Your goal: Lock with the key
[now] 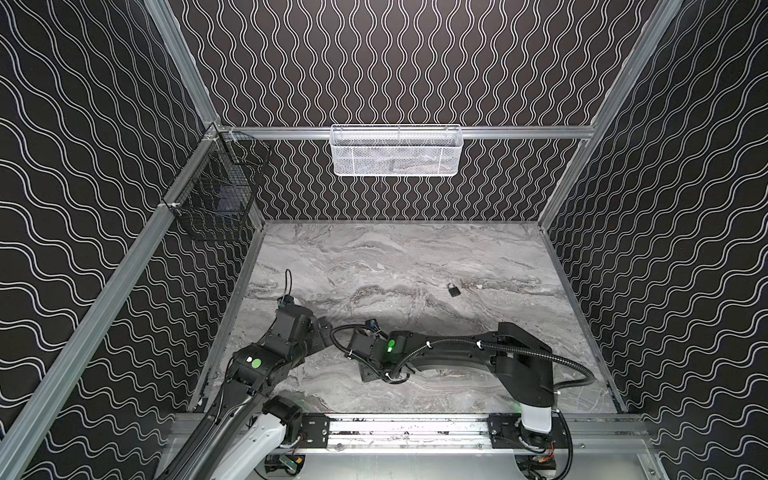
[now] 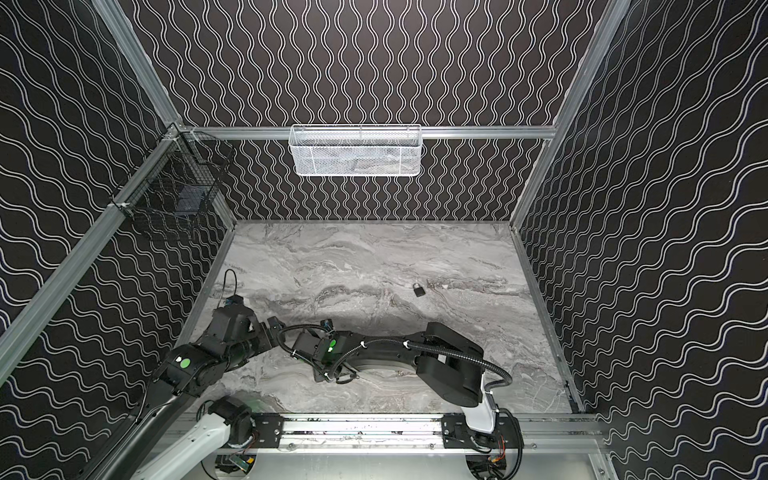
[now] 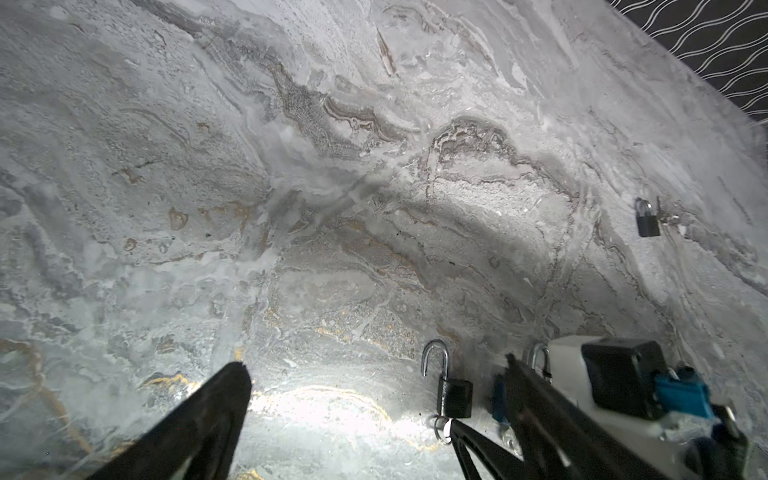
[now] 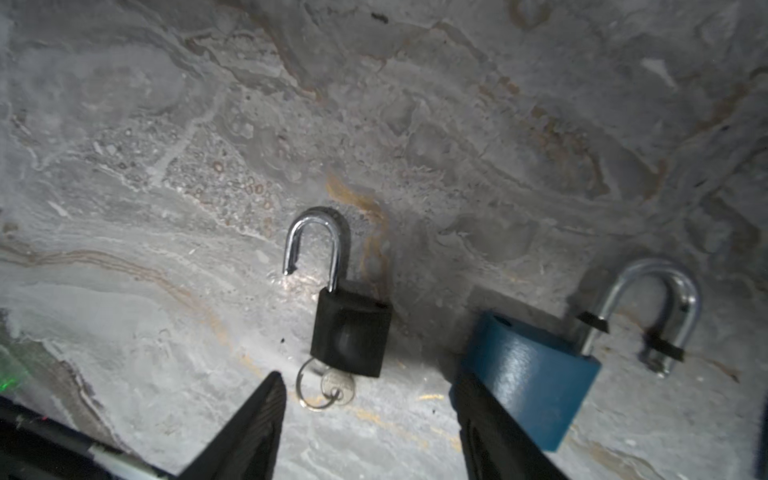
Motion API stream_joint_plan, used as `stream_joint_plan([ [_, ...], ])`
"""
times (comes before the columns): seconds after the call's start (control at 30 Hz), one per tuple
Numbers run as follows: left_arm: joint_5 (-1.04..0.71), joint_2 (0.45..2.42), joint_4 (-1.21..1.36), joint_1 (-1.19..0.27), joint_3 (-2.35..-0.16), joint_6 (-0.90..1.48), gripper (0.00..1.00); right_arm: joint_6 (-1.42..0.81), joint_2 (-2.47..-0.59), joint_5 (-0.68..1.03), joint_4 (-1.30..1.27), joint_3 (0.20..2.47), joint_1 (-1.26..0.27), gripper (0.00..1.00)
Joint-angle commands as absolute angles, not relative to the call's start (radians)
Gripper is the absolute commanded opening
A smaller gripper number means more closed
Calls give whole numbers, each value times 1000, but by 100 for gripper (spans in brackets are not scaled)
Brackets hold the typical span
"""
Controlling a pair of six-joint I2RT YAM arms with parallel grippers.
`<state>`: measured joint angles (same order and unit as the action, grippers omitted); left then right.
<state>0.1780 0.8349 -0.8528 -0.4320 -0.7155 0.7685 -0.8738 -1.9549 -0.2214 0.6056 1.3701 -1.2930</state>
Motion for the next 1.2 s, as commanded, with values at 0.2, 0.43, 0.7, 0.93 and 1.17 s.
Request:
stream_joint_plan([
  [0.2,178,779,-880,-428,-695,805,98,-863,-2027,-194,594,1416,-1301,60],
  [0.43,178,764,-888,-425,-681,831,99,-856,-2072,-195,611,1453,-1305,56],
  [0.7,172,788,-881,-416,-683,821,99,-865,-2079,-195,628,1447,-1306,50],
  [0.93,165,800,-868,-408,-680,814,99,-869,-2043,-202,631,1410,-1307,46],
  [1.17,140,807,-851,-403,-667,810,98,-845,-2044,-185,587,1378,-1307,37],
])
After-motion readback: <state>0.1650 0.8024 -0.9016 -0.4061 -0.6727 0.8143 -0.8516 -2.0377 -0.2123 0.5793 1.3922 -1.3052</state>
